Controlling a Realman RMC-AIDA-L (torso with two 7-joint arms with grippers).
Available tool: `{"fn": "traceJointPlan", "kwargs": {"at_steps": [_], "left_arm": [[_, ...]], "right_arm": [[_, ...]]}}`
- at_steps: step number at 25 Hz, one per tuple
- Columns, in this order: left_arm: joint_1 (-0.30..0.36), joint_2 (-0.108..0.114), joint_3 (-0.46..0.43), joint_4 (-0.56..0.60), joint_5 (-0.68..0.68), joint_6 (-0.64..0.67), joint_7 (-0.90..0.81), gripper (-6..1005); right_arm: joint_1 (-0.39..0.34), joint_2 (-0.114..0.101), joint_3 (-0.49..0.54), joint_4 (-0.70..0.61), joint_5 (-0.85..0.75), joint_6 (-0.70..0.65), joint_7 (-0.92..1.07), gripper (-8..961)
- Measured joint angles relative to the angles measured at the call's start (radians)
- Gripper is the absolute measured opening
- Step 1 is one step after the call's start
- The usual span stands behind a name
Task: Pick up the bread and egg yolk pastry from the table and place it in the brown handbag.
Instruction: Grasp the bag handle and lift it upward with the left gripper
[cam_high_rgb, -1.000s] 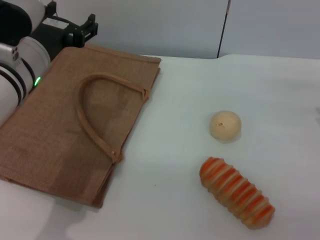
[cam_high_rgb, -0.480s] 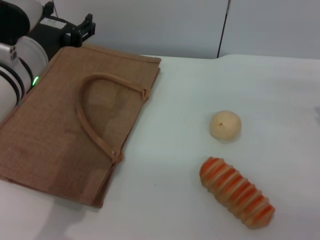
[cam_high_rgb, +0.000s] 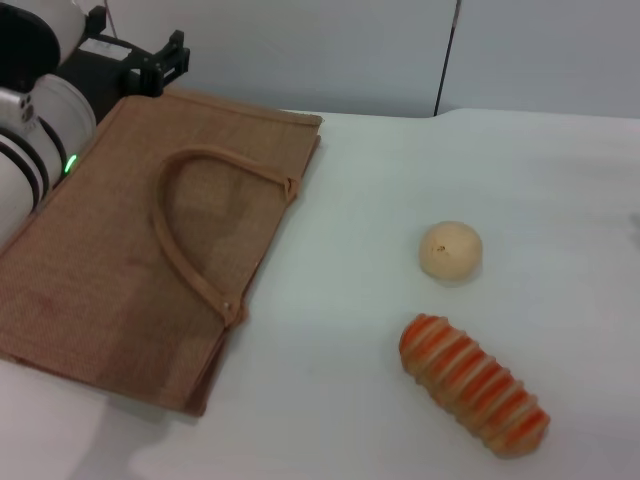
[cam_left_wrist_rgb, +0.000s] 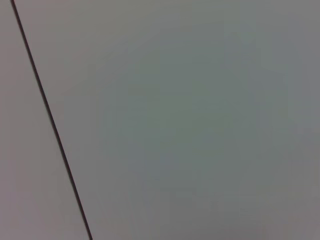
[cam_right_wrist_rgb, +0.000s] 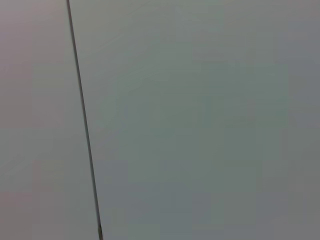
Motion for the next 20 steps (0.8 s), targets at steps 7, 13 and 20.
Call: {"fn": "traceJointPlan", "kwargs": {"at_steps": [7, 13, 20], "left_arm": [[-0.003, 0.000, 0.000, -0.007, 0.000, 0.000, 0.000, 792], [-0.003, 0.000, 0.000, -0.008, 0.000, 0.002, 0.000, 786], [-0.044, 0.011, 0.021, -0.002, -0.069, 0.171, 0.020, 779]], "right_arm": [[0.003, 0.000, 0.000, 0.008, 0.000, 0.000, 0.000, 713], [0.008, 0.000, 0.000, 0.014, 0.000, 0.000, 0.000, 714], [0.013, -0.001, 0.000, 0.025, 0.000, -0.001, 0.000, 713]]}}
